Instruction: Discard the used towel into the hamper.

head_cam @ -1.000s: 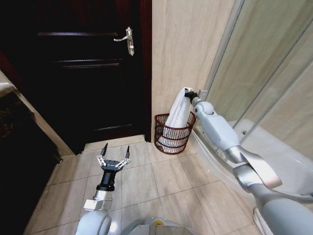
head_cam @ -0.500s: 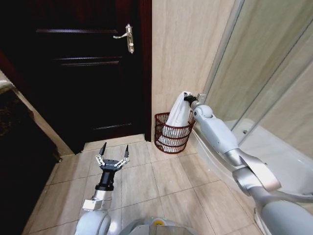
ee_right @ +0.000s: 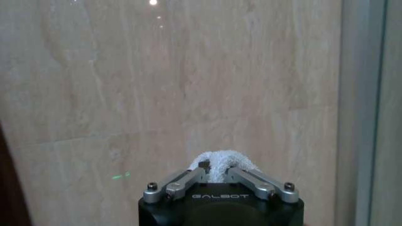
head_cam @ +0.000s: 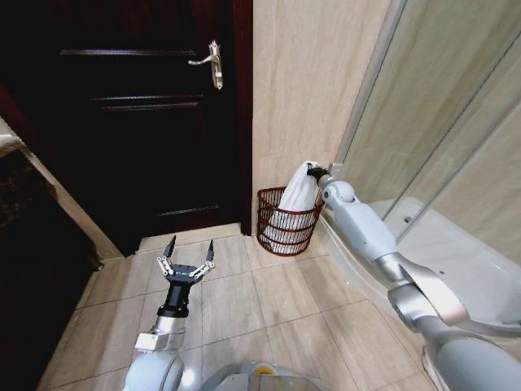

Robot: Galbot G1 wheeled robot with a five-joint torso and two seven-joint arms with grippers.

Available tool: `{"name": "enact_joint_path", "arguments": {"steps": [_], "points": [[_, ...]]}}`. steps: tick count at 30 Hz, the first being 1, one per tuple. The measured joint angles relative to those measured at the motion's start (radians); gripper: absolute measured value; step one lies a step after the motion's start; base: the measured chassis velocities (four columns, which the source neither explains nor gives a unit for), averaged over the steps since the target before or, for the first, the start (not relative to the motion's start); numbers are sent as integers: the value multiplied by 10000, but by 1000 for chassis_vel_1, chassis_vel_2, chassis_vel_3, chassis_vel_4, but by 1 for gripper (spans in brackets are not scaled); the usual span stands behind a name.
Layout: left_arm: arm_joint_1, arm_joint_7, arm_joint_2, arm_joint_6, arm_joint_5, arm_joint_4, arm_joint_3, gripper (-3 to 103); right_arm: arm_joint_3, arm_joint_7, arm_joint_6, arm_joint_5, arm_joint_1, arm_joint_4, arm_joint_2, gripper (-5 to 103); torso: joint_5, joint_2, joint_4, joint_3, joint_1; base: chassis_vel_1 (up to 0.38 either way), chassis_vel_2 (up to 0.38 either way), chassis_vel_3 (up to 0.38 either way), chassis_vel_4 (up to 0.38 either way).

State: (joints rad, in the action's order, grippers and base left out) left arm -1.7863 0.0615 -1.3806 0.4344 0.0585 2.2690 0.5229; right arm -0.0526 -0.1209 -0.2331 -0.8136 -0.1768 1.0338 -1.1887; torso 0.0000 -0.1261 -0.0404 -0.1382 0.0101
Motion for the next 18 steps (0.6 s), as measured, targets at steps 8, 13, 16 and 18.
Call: {"name": "enact_joint_path", "arguments": {"steps": [8, 13, 16, 18], "points": [[13, 6, 11, -35, -3, 4, 18, 100, 41, -143, -623, -578, -320, 248, -151, 2, 0, -17, -1, -12, 4, 0, 0, 0, 0], [18, 7, 9, -41, -4, -12, 49, 100, 176, -201, -1388, -693, -414, 209, -214, 2, 0, -25, -1, -17, 7, 0, 0, 0, 0], [26, 12, 1, -41, -1, -47, 67, 100, 281, -164, -1792, -884, -414, 157, -242, 2, -1, -29, 0, -18, 7, 0, 0, 0, 0], [29, 13, -6, -41, 0, -68, 69, 100, 348, -180, -2035, -1059, -414, 143, -268, 2, 0, -29, 0, -20, 8, 0, 0, 0, 0]]}}
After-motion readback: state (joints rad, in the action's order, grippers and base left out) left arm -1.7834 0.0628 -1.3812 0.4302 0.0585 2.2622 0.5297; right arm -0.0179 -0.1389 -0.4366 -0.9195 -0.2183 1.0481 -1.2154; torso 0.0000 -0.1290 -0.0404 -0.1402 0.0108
